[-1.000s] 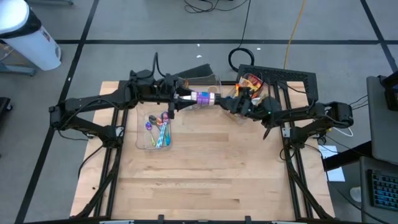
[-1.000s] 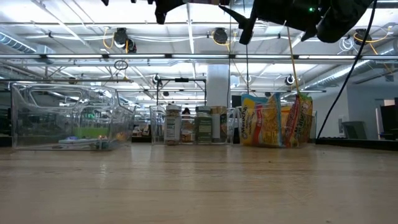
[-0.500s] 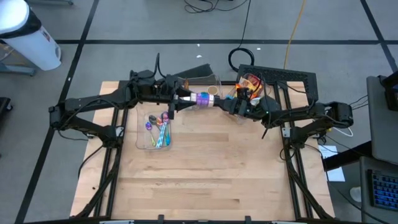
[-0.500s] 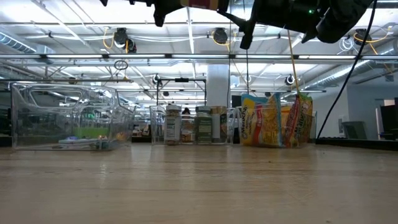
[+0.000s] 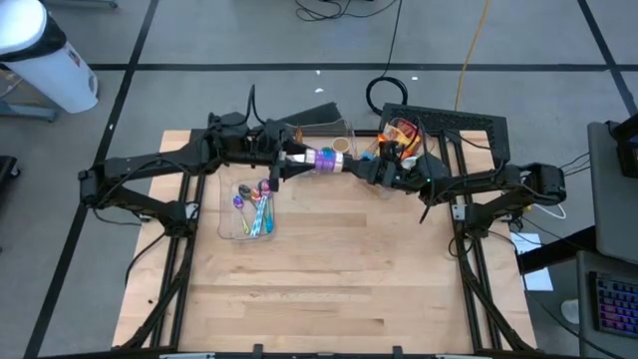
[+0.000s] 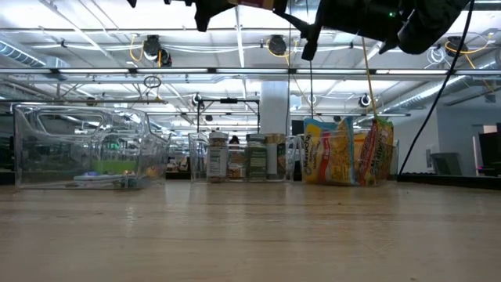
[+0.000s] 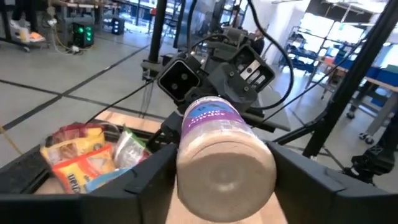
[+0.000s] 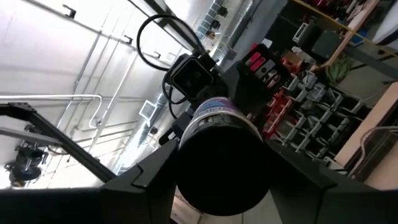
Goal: Pick & Place Food Item
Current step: Put the violet spice bottle into the middle transparent bin
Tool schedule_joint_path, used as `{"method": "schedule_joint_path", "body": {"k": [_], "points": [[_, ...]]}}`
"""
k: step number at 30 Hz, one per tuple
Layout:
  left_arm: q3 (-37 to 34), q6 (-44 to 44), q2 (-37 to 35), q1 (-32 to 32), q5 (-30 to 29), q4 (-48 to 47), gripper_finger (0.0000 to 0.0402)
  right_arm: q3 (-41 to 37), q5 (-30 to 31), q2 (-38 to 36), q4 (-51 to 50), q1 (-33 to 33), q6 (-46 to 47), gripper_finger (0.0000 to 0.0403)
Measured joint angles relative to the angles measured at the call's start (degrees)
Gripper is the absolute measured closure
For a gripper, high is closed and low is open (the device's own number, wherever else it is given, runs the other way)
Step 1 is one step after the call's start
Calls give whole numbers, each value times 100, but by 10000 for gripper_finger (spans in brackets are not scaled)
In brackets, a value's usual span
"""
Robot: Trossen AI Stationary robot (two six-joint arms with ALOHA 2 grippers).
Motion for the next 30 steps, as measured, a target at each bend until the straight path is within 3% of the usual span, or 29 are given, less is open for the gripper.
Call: {"method": "schedule_joint_path", "body": {"k": [6, 13, 19, 30], "points": [[-9, -129, 45, -32, -14, -4, 109, 13, -67, 26, -34, 11, -109, 205], [-7, -280, 21, -33, -6, 434, 106, 238, -195, 15, -32, -38, -453, 205], [-7, -422, -92, 2, -16, 1126, 102, 857, -638, 0, -733, -211, -864, 205], [7, -513, -783, 510, -39, 1201, 87, 2064, -1228, 2, -3222, -613, -1870, 205]]}}
